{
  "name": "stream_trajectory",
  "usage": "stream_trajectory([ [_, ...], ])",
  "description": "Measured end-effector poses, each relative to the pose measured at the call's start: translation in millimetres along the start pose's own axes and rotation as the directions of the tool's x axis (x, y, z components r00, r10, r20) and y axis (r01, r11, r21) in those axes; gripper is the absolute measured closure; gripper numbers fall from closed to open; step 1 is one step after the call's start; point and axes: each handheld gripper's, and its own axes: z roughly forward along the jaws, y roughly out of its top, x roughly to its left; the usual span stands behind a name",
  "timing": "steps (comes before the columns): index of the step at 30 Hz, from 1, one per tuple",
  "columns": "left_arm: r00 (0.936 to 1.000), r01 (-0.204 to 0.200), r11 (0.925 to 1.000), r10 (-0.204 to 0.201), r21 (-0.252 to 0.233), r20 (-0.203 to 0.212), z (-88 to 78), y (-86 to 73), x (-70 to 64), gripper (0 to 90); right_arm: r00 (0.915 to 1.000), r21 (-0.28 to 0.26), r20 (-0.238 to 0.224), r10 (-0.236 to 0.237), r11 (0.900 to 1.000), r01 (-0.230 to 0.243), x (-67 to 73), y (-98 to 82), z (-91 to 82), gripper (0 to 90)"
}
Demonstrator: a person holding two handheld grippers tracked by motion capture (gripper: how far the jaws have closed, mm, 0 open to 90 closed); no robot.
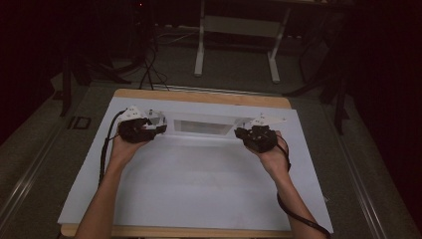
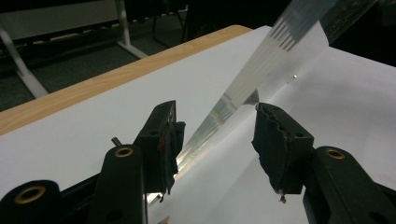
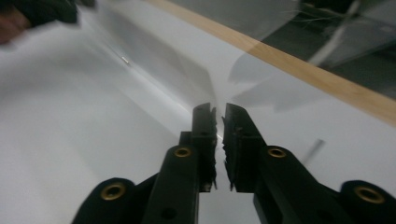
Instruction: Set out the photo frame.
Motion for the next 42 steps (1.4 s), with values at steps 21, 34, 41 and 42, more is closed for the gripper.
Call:
stream_trajectory([
  [21,0.9994,0.029,0.9995,-0.029,-0.014,-0.019,3.1,0.9,3.0,49.7,0.9952,0.045,0.074,0.065,0.997,-0.068,-43.8,-47.1,5.8,55.4],
  [34,0.9992,0.019,0.9998,-0.019,0.003,-0.035,6.6,-0.1,2.8,49.6,0.9996,-0.074,0.023,-0.019,0.997,0.02,-55.3,-40.8,29.9,43.3],
  [41,0.9969,0.009,0.9999,-0.009,0.007,-0.078,11.4,2.9,1.4,49.1,0.9989,-0.105,0.024,-0.039,0.994,0.041,-50.1,-40.0,37.9,47.5],
  [42,0.9969,0.009,0.9999,-0.009,0.007,-0.078,11.4,2.9,1.4,49.1,0.9989,-0.105,0.024,-0.039,0.994,0.041,-50.1,-40.0,37.9,47.5],
])
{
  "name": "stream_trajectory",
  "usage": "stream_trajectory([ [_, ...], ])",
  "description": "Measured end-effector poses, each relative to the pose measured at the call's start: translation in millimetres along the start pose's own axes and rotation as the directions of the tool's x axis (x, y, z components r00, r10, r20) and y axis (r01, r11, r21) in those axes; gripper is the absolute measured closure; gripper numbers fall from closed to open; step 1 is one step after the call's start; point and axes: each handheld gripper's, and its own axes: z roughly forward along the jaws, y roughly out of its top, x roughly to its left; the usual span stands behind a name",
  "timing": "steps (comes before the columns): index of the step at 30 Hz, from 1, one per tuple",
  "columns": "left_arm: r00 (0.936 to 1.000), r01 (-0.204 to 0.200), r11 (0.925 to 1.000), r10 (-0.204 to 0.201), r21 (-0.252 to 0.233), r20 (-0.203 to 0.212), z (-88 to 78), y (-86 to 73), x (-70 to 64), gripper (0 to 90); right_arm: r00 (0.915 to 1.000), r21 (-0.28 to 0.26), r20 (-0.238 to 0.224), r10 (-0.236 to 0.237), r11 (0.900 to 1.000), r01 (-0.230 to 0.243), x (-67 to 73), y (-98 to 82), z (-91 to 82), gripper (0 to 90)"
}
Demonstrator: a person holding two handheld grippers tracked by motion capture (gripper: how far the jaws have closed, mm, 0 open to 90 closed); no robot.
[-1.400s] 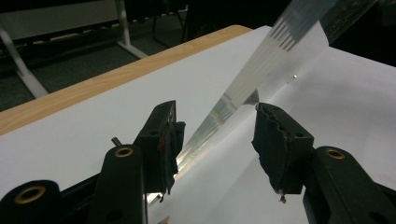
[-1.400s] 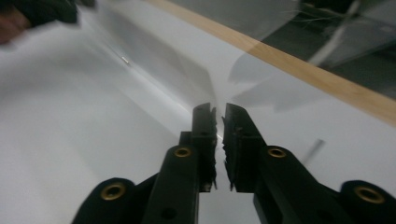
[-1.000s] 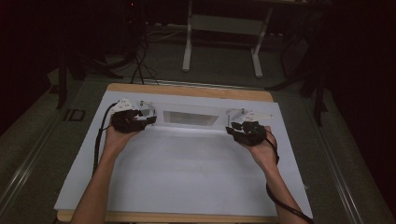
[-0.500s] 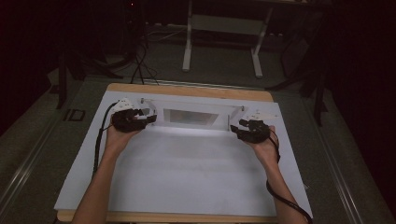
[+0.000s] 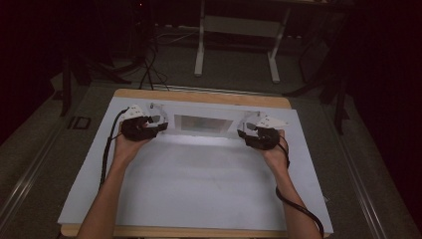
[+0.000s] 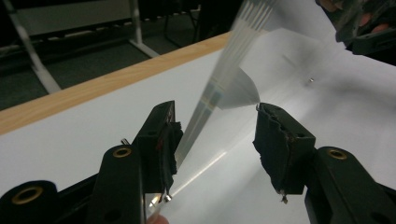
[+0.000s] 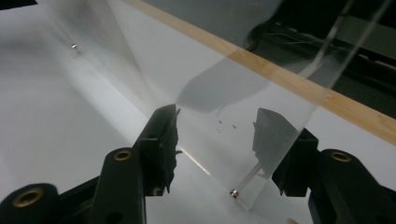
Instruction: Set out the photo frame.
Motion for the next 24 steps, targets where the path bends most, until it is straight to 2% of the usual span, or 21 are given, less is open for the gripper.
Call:
stream_trajectory([
  [5,0.9994,-0.006,0.9999,0.007,0.016,-0.033,3.3,5.8,-1.0,49.0,0.9997,0.012,0.025,0.003,1.0,-0.003,-0.2,5.5,2.4,47.7],
  [9,0.9994,0.02,0.9994,-0.019,0.027,-0.031,1.3,8.4,-2.5,49.3,0.9994,-0.002,0.013,0.033,0.999,-0.033,-1.0,7.3,-1.2,47.5],
  [11,0.9983,0.052,0.9979,-0.051,0.039,-0.026,-0.3,10.2,-3.4,49.4,0.9972,-0.014,-0.019,0.072,0.997,-0.072,-2.6,7.9,-5.5,48.0],
  [14,0.9929,0.118,0.9917,-0.119,0.051,0.001,-3.4,11.7,-4.0,50.8,0.9929,-0.027,-0.032,0.115,0.993,-0.116,-2.8,9.6,-11.3,48.2],
  [15,0.9911,0.132,0.9903,-0.133,0.044,0.01,-4.6,11.1,-3.8,52.5,0.9864,-0.034,-0.058,0.154,0.987,-0.156,-4.9,9.1,-14.1,48.9],
  [16,0.9862,0.162,0.9867,-0.162,0.018,0.033,-7.5,10.7,-3.5,53.6,0.9809,-0.038,-0.076,0.179,0.983,-0.182,-6.4,8.2,-15.7,49.6],
  [17,0.9845,0.171,0.9852,-0.171,0.012,0.039,-8.8,10.7,-4.3,55.2,0.9759,-0.047,-0.093,0.198,0.978,-0.202,-8.0,6.1,-18.0,49.6],
  [19,0.9867,0.16,0.9868,-0.16,0.028,0.027,-9.1,10.7,-8.2,55.2,0.9731,-0.043,-0.102,0.206,0.976,-0.212,-7.2,3.7,-20.6,49.6],
  [24,0.989,0.146,0.9884,-0.147,0.044,0.022,-12.0,10.2,-14.7,54.8,0.9736,-0.036,-0.103,0.204,0.977,-0.208,-4.8,-0.2,-23.9,49.6],
])
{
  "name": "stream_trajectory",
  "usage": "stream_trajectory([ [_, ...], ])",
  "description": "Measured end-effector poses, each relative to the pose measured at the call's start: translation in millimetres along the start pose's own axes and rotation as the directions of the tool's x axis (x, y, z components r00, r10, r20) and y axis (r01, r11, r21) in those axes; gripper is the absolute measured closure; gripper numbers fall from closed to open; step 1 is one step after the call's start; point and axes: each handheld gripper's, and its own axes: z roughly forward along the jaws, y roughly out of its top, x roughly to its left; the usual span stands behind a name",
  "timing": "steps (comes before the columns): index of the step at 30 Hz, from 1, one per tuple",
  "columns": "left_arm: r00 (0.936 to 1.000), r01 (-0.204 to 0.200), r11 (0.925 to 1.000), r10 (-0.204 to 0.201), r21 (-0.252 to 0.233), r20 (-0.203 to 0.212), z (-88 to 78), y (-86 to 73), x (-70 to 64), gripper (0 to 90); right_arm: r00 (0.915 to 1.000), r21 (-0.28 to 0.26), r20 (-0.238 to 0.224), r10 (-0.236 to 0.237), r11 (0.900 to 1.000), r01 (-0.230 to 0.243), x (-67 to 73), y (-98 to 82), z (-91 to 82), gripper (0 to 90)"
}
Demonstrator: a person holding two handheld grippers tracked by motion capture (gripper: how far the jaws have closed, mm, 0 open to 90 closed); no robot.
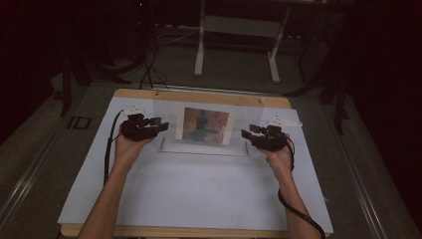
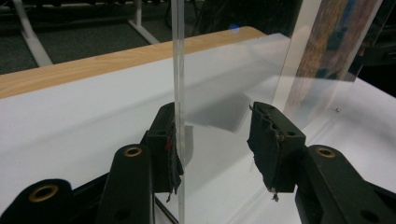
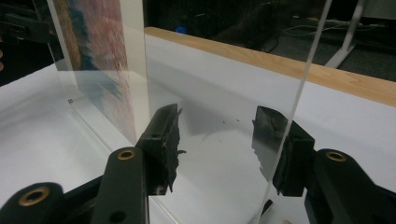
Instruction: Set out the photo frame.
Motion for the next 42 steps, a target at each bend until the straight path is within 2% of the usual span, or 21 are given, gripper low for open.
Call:
stream_trajectory([
  [9,0.9999,-0.013,0.9998,0.013,0.013,-0.004,-1.8,-3.7,-5.1,53.9,0.9999,0.007,-0.013,-0.006,1.0,0.006,0.5,-6.4,-2.1,49.7],
  [15,1.0,-0.007,0.9999,0.007,-0.008,-0.002,-3.6,-9.8,-7.0,53.5,0.9995,0.006,-0.025,-0.018,1.0,0.018,1.3,-8.3,-3.4,49.8],
  [21,0.9998,-0.017,0.9997,0.017,-0.015,-0.006,-2.0,-11.6,-6.4,53.1,0.9995,0.001,-0.026,-0.016,1.0,0.016,0.3,-8.8,-2.3,49.7],
  [24,0.9989,-0.039,0.9992,0.039,-0.005,-0.024,-1.5,-11.9,-8.4,52.6,0.9994,0.006,-0.023,-0.027,1.0,0.027,0.2,-8.3,-1.6,48.9],
  [27,0.9993,-0.03,0.9995,0.029,-0.011,-0.022,-1.4,-12.7,-8.4,52.1,0.9991,0.015,-0.016,-0.038,0.999,0.038,1.5,-7.6,-0.6,47.5],
  [28,0.9998,-0.019,0.9996,0.019,-0.019,-0.01,-1.3,-13.5,-7.9,51.3,0.9991,0.018,-0.016,-0.04,0.999,0.04,1.8,-7.5,-0.6,47.3],
  [30,0.9999,-0.012,0.9993,0.012,-0.035,-0.002,-0.9,-15.3,-7.8,46.2,0.9991,0.023,-0.013,-0.04,0.999,0.041,1.6,-7.1,-0.4,43.2],
  [33,0.9999,0.005,0.9992,-0.006,-0.04,-0.014,0.3,-18.4,-6.4,39.9,0.9991,0.042,0.005,-0.041,0.998,0.041,1.0,-6.4,-0.3,39.0],
  [37,0.9996,0.018,0.998,-0.02,-0.06,-0.018,-3.1,-21.4,-3.8,39.2,0.9986,0.05,0.034,-0.041,0.998,0.039,0.0,-6.8,-1.8,34.0],
  [42,0.9992,0.014,0.9974,-0.016,-0.071,-0.036,-11.5,-20.9,-3.4,39.3,0.9983,0.057,0.047,-0.035,0.998,0.032,-1.5,-8.7,-9.0,31.2],
])
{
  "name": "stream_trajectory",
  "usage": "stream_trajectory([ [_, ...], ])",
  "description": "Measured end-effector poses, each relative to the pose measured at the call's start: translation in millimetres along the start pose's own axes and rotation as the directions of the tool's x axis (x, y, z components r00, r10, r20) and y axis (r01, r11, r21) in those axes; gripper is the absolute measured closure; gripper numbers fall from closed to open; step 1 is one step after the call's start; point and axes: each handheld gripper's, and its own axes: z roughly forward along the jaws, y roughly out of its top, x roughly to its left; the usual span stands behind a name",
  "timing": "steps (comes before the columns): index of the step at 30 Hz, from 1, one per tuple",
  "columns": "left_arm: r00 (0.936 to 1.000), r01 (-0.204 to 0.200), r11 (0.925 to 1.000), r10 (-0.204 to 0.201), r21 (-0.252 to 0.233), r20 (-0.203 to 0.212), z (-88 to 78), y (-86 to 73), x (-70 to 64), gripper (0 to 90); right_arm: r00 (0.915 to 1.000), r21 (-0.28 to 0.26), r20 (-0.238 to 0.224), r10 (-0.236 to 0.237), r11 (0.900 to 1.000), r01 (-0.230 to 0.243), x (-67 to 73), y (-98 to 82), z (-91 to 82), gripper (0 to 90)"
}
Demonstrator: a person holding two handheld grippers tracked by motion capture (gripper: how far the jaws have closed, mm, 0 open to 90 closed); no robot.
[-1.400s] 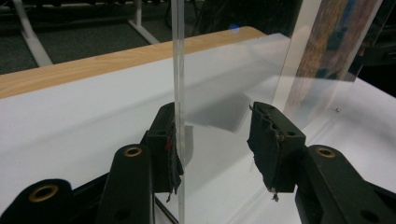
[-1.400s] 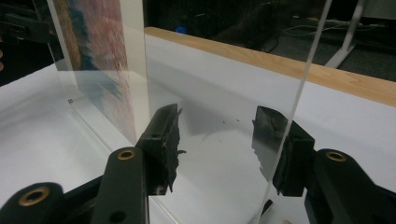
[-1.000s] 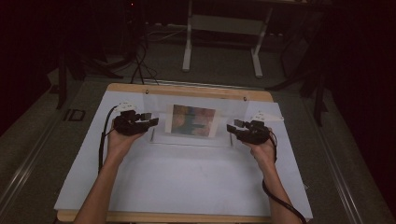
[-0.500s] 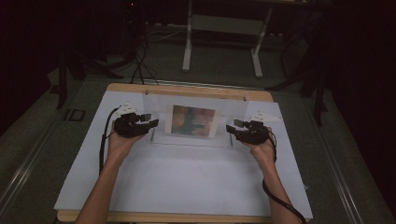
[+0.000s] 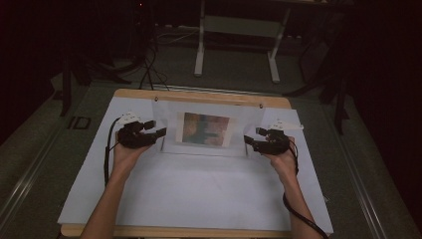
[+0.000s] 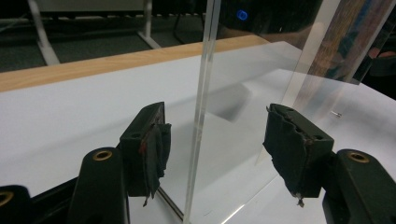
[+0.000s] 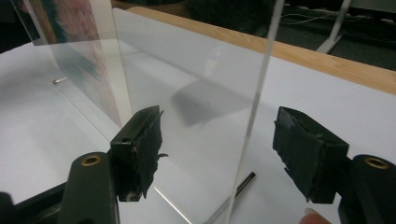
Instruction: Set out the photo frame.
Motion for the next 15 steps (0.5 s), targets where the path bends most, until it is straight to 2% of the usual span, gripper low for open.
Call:
stream_trajectory([
  [4,0.9999,0.002,0.9999,-0.002,-0.014,-0.01,-8.5,2.1,0.5,39.6,1.0,-0.009,0.0,-0.002,1.0,0.002,0.4,0.9,-7.2,28.9],
  [9,0.9998,0.003,0.9999,-0.003,-0.016,-0.021,-18.7,2.0,0.4,39.7,0.9996,-0.008,0.002,-0.028,1.0,0.028,0.8,3.7,-20.3,27.5],
  [11,0.9995,0.004,1.0,-0.004,-0.004,-0.032,-23.5,-0.6,1.4,39.8,0.9994,0.002,0.007,-0.034,0.999,0.034,0.4,2.8,-25.7,26.8],
  [15,0.9965,0.013,0.9991,-0.01,0.039,-0.083,-33.4,-12.8,6.2,39.3,0.9989,0.034,0.022,-0.041,0.999,0.041,-4.9,-5.6,-37.1,23.3],
])
